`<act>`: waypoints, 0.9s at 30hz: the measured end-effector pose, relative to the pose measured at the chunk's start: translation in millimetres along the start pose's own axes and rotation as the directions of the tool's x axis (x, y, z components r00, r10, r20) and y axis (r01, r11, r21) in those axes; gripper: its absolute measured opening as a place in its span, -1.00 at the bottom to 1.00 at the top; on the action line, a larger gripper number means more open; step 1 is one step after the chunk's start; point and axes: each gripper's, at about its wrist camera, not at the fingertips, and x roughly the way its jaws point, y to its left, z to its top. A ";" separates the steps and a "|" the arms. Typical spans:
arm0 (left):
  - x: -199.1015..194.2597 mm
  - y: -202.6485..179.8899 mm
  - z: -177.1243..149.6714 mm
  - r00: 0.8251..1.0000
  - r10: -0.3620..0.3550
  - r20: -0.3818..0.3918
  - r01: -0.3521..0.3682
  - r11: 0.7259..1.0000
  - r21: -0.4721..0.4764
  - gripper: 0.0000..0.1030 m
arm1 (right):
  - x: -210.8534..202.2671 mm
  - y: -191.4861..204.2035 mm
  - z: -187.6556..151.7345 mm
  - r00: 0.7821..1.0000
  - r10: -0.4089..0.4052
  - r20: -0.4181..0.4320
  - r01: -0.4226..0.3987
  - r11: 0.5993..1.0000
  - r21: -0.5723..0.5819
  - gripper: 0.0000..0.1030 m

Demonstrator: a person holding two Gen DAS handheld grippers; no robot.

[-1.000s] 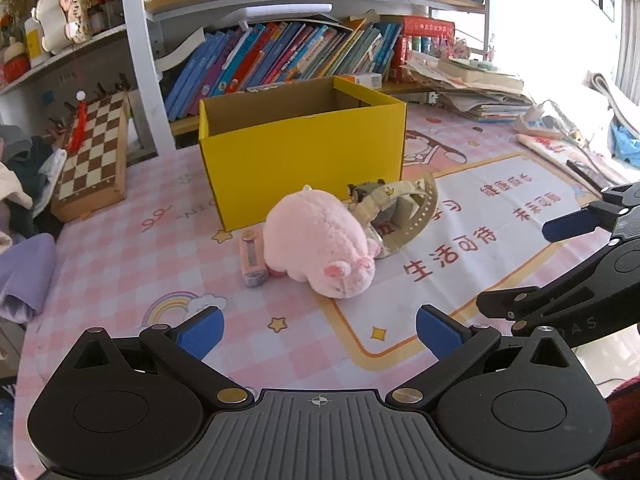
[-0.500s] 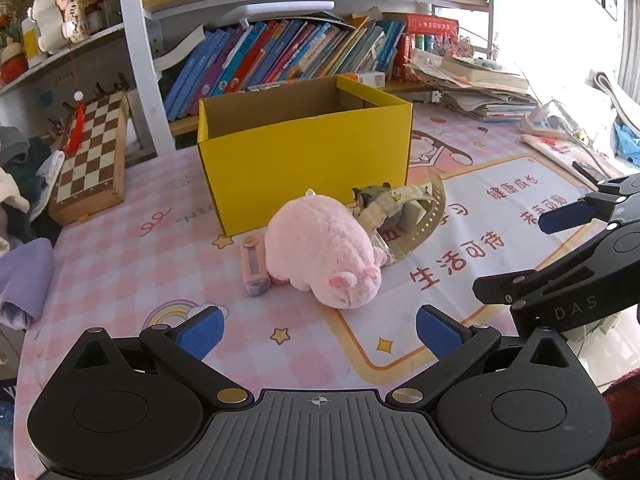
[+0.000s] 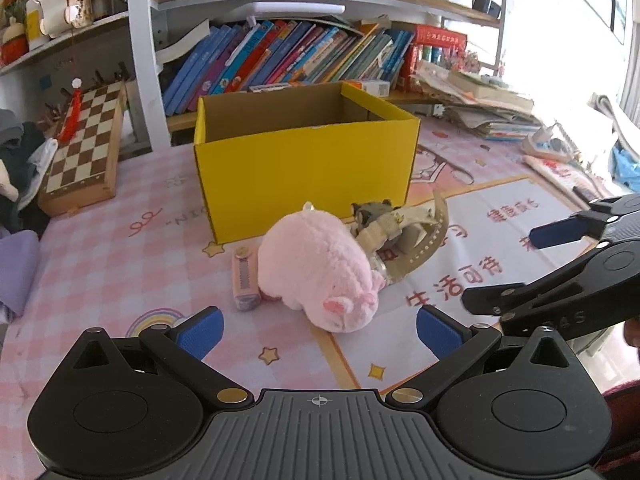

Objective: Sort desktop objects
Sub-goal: 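Move the left tool toward the pink pig while the right tool approaches the watch, then grasp the pink plush pig with the left tool while the right tool grasps the cream watch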

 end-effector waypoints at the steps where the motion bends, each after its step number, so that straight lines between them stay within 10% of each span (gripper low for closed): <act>1: 0.1 -0.7 0.9 1.000 0.001 0.003 -0.001 1.000 0.001 1.00 | 0.7 -0.2 0.8 1.000 0.001 0.000 -0.001 1.000 -0.001 0.89; 27: 12.1 -13.2 10.5 0.998 0.066 -0.008 -0.065 0.995 0.072 1.00 | 23.1 -6.3 18.0 0.999 0.043 -0.031 -0.044 0.998 -0.034 0.89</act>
